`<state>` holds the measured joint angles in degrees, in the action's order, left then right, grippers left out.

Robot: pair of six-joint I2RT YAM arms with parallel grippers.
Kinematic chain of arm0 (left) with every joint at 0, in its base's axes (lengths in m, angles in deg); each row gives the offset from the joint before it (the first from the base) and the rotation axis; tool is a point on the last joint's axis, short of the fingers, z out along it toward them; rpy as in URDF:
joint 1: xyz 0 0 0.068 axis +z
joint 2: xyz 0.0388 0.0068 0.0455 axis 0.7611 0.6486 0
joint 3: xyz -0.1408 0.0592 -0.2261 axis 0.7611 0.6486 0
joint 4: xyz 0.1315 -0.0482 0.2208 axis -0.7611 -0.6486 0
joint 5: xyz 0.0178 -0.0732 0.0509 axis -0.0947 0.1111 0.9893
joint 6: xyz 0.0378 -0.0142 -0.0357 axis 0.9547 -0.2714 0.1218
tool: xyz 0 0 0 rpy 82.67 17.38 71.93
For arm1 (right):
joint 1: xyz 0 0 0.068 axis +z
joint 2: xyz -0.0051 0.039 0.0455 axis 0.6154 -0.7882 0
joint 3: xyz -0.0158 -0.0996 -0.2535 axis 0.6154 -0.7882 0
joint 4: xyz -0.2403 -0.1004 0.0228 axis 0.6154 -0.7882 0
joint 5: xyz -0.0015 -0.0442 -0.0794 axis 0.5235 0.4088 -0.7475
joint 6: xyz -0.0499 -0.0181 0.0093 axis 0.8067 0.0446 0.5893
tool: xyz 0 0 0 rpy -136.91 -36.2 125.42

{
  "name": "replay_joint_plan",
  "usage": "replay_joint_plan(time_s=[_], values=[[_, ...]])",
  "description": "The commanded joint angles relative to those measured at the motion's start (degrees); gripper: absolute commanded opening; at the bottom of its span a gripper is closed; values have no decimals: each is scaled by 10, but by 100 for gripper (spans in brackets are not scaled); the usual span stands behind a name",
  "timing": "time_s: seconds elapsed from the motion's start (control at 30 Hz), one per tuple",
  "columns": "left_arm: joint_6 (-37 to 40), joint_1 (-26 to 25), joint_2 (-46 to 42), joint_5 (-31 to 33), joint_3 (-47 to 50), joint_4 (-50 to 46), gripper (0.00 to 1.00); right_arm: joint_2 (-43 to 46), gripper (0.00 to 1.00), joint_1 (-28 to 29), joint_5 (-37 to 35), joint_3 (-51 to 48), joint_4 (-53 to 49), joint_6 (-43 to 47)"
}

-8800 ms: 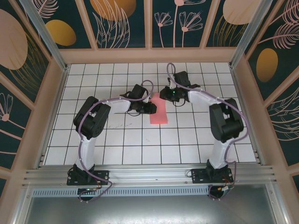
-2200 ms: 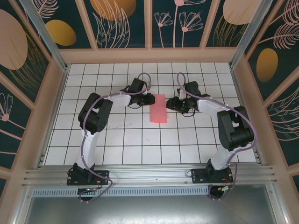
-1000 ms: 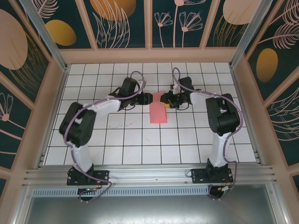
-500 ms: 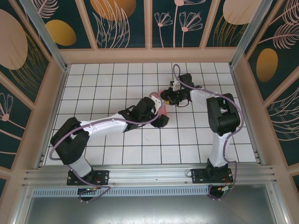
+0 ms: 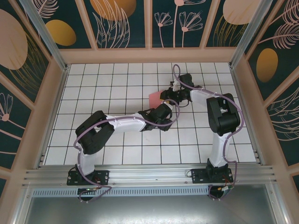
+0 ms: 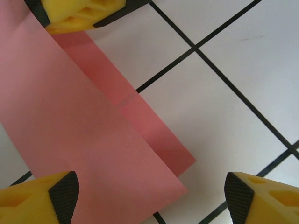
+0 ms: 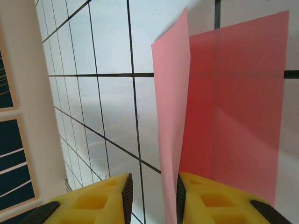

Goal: Fold a paper plane with a square sheet of paper (fold left side to right side)
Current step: Fold the triangle a second time at the center of the table.

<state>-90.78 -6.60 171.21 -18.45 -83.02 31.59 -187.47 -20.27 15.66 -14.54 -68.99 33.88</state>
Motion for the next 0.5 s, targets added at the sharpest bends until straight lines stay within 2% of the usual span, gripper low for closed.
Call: replay_joint_plan(time_s=[0.0, 0.17, 0.47], values=[[18, -3, 13, 50, -22, -22, 84, -9, 31, 1, -3, 3, -15, 13], [20, -3, 16, 44, -26, -20, 75, -11, 32, 0, -12, 8, -22, 20], [15, -4, 21, 28, -34, -22, 43, -5, 32, 0, -27, 4, -24, 26]])
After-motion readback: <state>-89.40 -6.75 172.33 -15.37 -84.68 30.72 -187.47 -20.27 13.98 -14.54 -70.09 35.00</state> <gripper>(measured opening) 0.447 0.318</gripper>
